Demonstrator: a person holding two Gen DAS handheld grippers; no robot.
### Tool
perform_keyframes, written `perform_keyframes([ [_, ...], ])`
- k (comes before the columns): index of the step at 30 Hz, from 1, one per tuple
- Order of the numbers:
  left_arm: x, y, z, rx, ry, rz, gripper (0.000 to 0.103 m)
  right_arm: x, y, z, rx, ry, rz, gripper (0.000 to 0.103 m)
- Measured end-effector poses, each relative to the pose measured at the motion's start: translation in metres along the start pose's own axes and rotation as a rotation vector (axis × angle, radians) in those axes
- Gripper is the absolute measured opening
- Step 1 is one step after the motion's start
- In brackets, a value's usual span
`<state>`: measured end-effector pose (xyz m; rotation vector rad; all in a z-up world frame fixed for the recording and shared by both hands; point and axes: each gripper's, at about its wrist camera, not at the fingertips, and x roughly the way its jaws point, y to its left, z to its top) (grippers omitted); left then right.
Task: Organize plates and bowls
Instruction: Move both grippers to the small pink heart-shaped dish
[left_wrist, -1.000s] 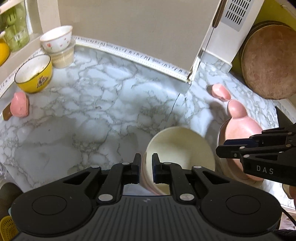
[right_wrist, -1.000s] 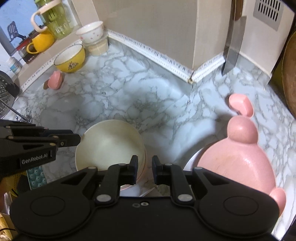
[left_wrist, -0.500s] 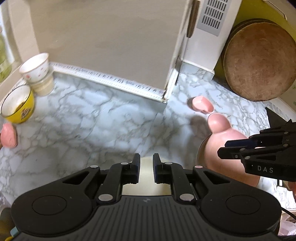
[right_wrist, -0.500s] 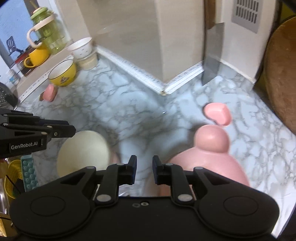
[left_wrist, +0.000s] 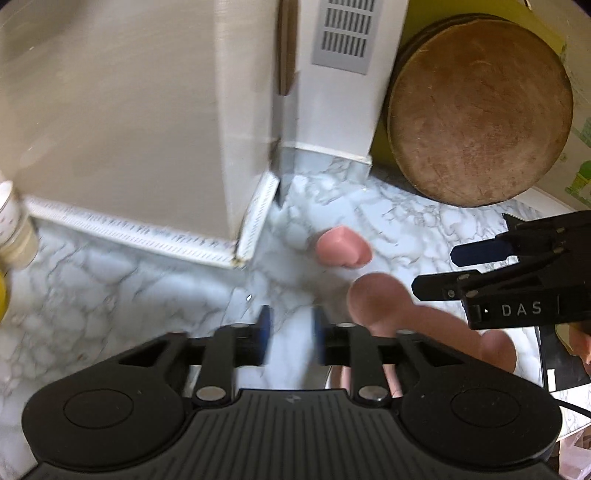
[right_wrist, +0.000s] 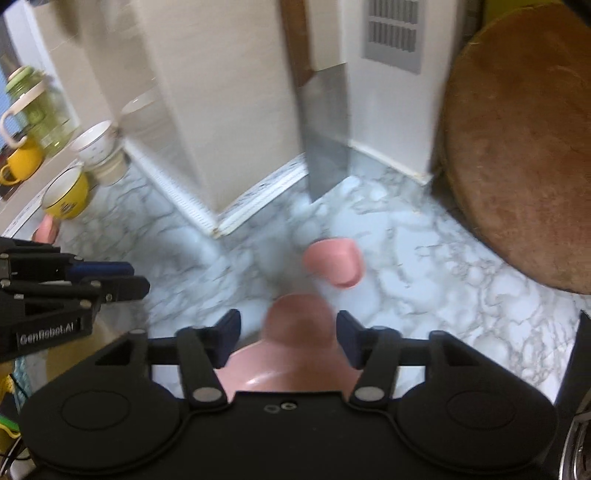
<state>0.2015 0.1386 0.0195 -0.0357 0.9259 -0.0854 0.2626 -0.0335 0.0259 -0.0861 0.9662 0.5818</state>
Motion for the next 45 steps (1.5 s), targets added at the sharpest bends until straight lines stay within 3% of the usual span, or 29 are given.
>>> perform_keyframes([
  [2, 0.007, -0.007, 0.007, 0.003, -0.015, 0.001, 0.066, 0.005, -0.012, 0.005, 0.026, 0.015, 0.006, 0.058],
  [5, 0.018, -0.017, 0.019, 0.011, -0.029, -0.007, 0.069, 0.013, -0.029, 0.013, 0.056, 0.018, 0.003, 0.062],
  [7, 0.028, -0.021, 0.028, 0.001, -0.024, -0.007, 0.071, 0.018, -0.040, 0.016, 0.069, 0.014, -0.004, 0.087],
  [8, 0.034, -0.021, 0.034, -0.011, -0.020, -0.011, 0.073, 0.021, -0.045, 0.017, 0.075, 0.011, -0.006, 0.087],
  [14, 0.072, -0.025, 0.057, -0.067, 0.035, -0.025, 0.074, 0.047, -0.082, 0.025, 0.169, 0.065, 0.024, 0.086],
  [24, 0.130, -0.035, 0.066, -0.070, 0.120, 0.007, 0.074, 0.089, -0.118, 0.032, 0.302, 0.117, 0.058, 0.085],
  [29, 0.150, -0.034, 0.066, -0.082, 0.145, 0.028, 0.074, 0.114, -0.119, 0.032, 0.318, 0.168, 0.049, 0.084],
  [39, 0.175, -0.029, 0.060, -0.094, 0.177, 0.037, 0.074, 0.137, -0.114, 0.036, 0.281, 0.168, 0.001, 0.085],
  [45, 0.186, -0.027, 0.057, -0.111, 0.189, 0.038, 0.074, 0.151, -0.112, 0.039, 0.291, 0.179, 0.044, 0.085],
])
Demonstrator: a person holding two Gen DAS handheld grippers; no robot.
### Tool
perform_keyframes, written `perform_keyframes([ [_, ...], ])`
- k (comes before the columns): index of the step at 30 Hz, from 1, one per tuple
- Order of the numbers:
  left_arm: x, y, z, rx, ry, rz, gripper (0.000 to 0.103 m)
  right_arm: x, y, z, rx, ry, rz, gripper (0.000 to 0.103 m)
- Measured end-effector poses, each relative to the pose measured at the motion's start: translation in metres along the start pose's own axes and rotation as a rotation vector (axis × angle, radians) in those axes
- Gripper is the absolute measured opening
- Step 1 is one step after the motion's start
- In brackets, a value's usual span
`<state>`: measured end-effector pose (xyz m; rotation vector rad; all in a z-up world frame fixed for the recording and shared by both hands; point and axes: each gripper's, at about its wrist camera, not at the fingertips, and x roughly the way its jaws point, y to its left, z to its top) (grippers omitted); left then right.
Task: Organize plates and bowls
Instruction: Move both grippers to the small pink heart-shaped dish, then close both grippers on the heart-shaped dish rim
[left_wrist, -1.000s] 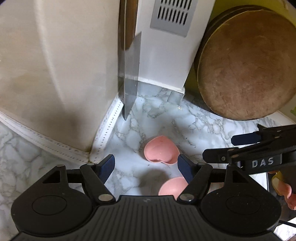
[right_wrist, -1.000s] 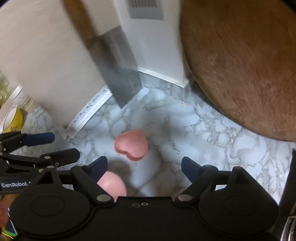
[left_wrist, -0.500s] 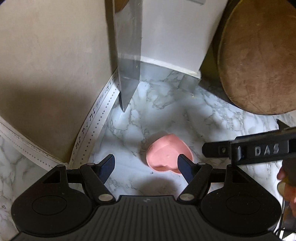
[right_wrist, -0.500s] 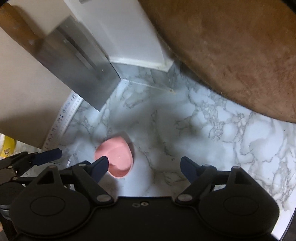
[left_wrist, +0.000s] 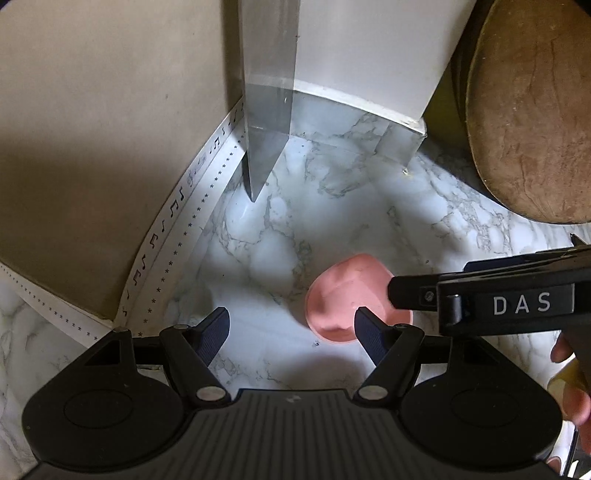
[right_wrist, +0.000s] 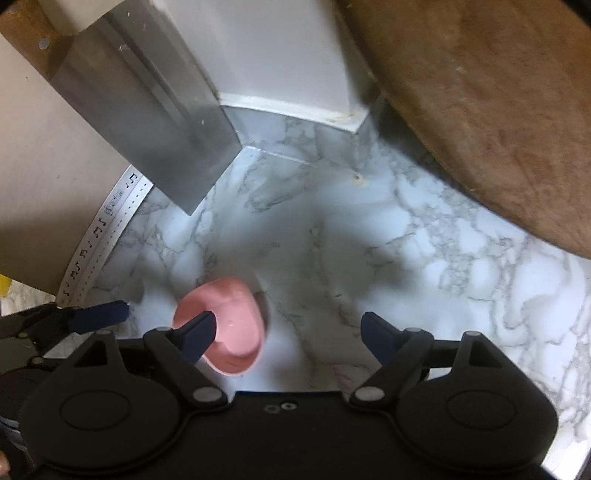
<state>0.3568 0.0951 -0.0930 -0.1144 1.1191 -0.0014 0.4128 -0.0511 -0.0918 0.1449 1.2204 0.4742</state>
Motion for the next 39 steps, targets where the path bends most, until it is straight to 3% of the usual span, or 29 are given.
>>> perform_keyframes([
  [5, 0.007, 0.002, -0.001, -0.019, 0.004, -0.004, 0.074, 0.009, -0.002, 0.003, 0.027, 0.018, 0.076, 0.084],
  [8, 0.010, 0.002, -0.001, -0.019, 0.005, -0.010, 0.074, 0.013, -0.002, 0.004, 0.029, 0.031, 0.083, 0.076],
  [11, 0.014, 0.001, -0.001, -0.022, 0.011, -0.009, 0.074, 0.018, -0.004, 0.005, 0.048, 0.051, 0.101, 0.066],
  [13, 0.014, -0.001, -0.001, -0.013, 0.010, -0.012, 0.073, 0.020, -0.004, 0.004, 0.049, 0.055, 0.097, 0.052],
  [15, 0.014, -0.002, -0.001, -0.015, 0.015, -0.024, 0.073, 0.021, -0.003, 0.003, 0.038, 0.049, 0.079, 0.047],
  [20, 0.015, -0.005, -0.001, -0.009, 0.012, -0.032, 0.045, 0.024, -0.002, 0.001, 0.016, 0.054, 0.067, 0.031],
  [28, 0.015, -0.009, -0.002, 0.001, 0.008, -0.061, 0.019, 0.021, 0.003, -0.001, -0.014, 0.050, 0.052, 0.023],
  [39, 0.013, -0.007, -0.001, -0.006, 0.006, -0.067, 0.015, 0.020, 0.006, -0.005, -0.077, 0.054, 0.008, 0.013],
])
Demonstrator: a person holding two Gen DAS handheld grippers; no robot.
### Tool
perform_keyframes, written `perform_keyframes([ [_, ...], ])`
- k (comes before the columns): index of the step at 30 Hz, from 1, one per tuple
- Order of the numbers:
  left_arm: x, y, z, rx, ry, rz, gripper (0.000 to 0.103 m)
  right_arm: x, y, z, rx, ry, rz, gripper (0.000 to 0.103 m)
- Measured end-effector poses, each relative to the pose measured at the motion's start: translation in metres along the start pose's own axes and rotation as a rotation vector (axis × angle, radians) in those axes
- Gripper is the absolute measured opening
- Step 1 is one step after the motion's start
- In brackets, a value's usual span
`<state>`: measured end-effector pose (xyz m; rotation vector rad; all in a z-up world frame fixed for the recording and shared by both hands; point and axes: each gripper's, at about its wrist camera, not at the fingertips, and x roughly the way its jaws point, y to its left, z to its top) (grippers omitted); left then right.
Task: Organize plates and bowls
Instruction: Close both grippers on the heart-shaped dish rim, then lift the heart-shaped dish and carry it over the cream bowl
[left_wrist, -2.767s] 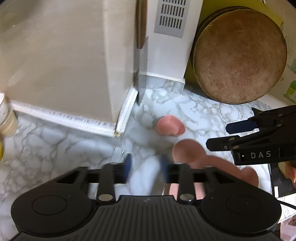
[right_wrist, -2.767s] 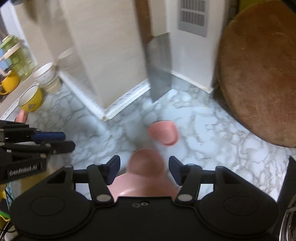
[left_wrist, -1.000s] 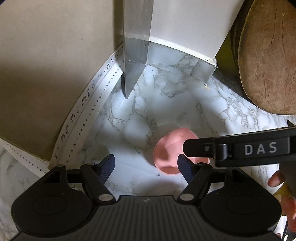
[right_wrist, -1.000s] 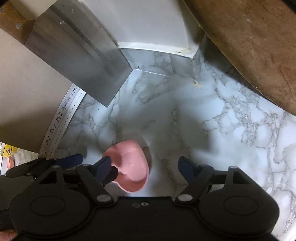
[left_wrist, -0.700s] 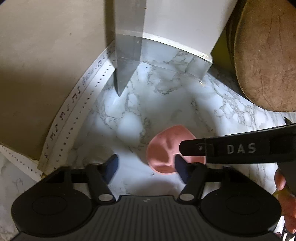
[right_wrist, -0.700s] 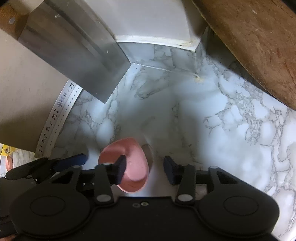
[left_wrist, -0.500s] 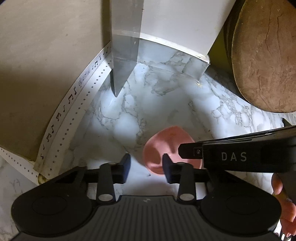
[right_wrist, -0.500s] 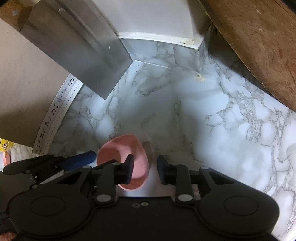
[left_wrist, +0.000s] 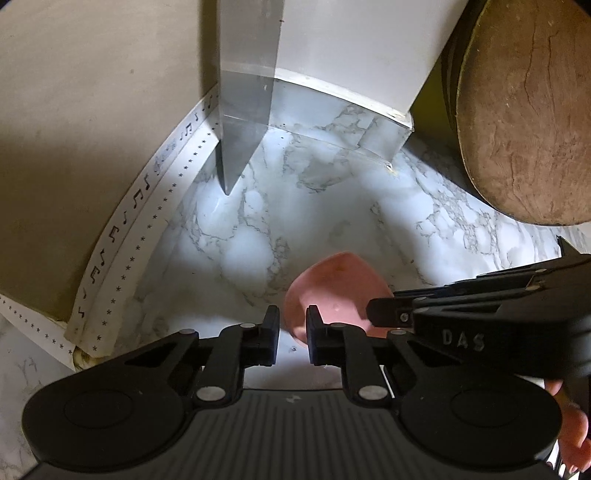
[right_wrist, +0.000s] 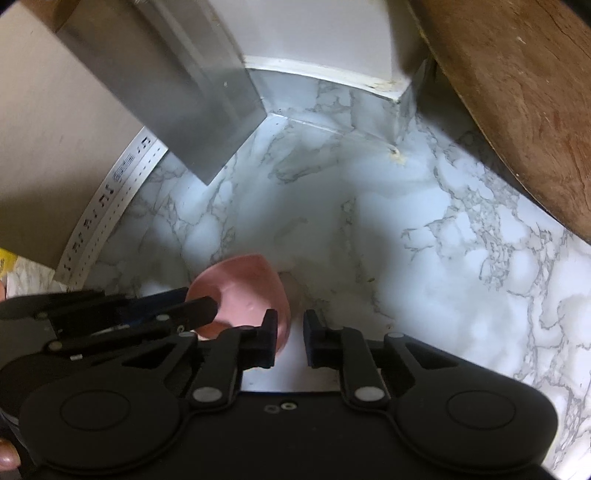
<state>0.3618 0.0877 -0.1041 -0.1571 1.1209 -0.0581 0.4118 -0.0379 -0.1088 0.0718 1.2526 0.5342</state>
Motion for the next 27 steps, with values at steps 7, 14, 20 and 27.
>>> perform_keyframes([
  [7, -0.001, -0.001, -0.001, 0.002, -0.001, -0.003, 0.010, -0.003, 0.003, 0.000, -0.018, -0.010, -0.028, 0.006],
  [14, -0.015, 0.001, -0.001, -0.011, -0.013, -0.022, 0.010, -0.017, 0.008, -0.003, -0.022, -0.029, -0.038, 0.005],
  [20, -0.038, 0.000, -0.003, -0.019, -0.019, -0.042, 0.010, -0.038, 0.015, -0.011, -0.036, -0.050, -0.043, 0.005],
  [27, -0.075, -0.002, -0.005, -0.020, -0.016, -0.062, 0.010, -0.068, 0.029, -0.023, -0.048, -0.077, -0.041, 0.005],
])
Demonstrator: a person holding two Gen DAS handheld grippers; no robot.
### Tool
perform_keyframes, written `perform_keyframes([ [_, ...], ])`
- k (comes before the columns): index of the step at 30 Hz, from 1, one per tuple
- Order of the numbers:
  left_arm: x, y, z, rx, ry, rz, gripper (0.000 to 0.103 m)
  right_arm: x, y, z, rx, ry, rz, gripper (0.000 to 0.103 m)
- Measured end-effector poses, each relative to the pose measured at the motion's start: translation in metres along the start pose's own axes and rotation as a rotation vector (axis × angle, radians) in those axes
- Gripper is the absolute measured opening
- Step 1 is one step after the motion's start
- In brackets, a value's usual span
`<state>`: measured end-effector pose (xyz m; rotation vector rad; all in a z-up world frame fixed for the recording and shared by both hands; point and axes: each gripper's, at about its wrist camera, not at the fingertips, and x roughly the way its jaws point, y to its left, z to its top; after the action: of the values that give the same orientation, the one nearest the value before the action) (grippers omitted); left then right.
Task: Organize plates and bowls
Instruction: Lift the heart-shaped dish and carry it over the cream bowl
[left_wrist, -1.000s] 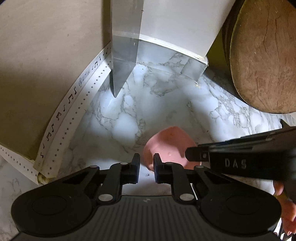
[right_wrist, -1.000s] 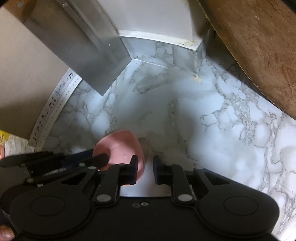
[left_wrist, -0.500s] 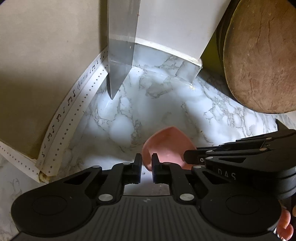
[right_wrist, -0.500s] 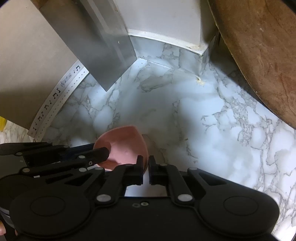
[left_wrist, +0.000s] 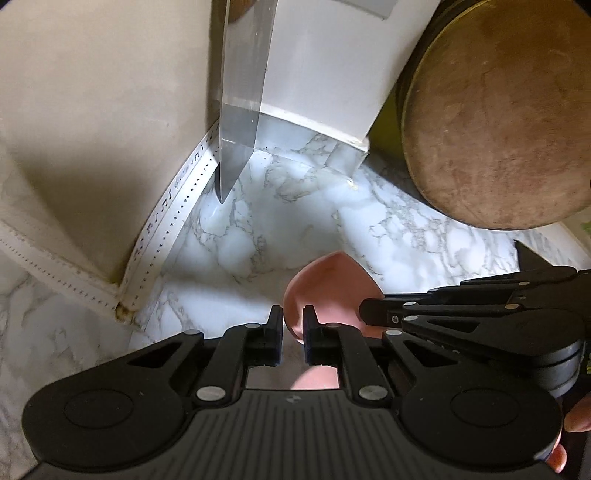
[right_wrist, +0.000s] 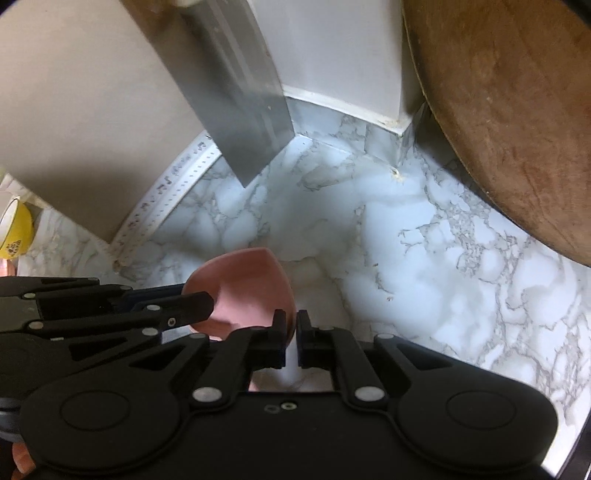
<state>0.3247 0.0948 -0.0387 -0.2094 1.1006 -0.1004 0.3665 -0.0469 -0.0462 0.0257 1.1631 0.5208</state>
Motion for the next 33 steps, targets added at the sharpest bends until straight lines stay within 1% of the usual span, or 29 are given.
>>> perform_keyframes([
  [8, -0.040, -0.001, -0.012, 0.020, -0.017, -0.011, 0.010, -0.034, 0.022, -0.012, -0.012, -0.020, -0.005, 0.005],
  [14, -0.066, 0.008, -0.027, 0.030, -0.022, -0.016, 0.010, -0.053, 0.047, -0.026, -0.041, -0.036, -0.008, 0.005],
  [23, -0.097, 0.037, -0.061, 0.016, -0.019, -0.019, 0.010, -0.070, 0.092, -0.050, -0.090, -0.041, 0.008, 0.005],
  [26, -0.109, 0.048, -0.072, 0.005, -0.020, -0.019, 0.010, -0.073, 0.107, -0.058, -0.102, -0.039, 0.025, 0.005],
  [33, -0.135, 0.073, -0.102, -0.012, -0.015, 0.009, 0.010, -0.075, 0.148, -0.077, -0.153, -0.027, 0.061, 0.005],
])
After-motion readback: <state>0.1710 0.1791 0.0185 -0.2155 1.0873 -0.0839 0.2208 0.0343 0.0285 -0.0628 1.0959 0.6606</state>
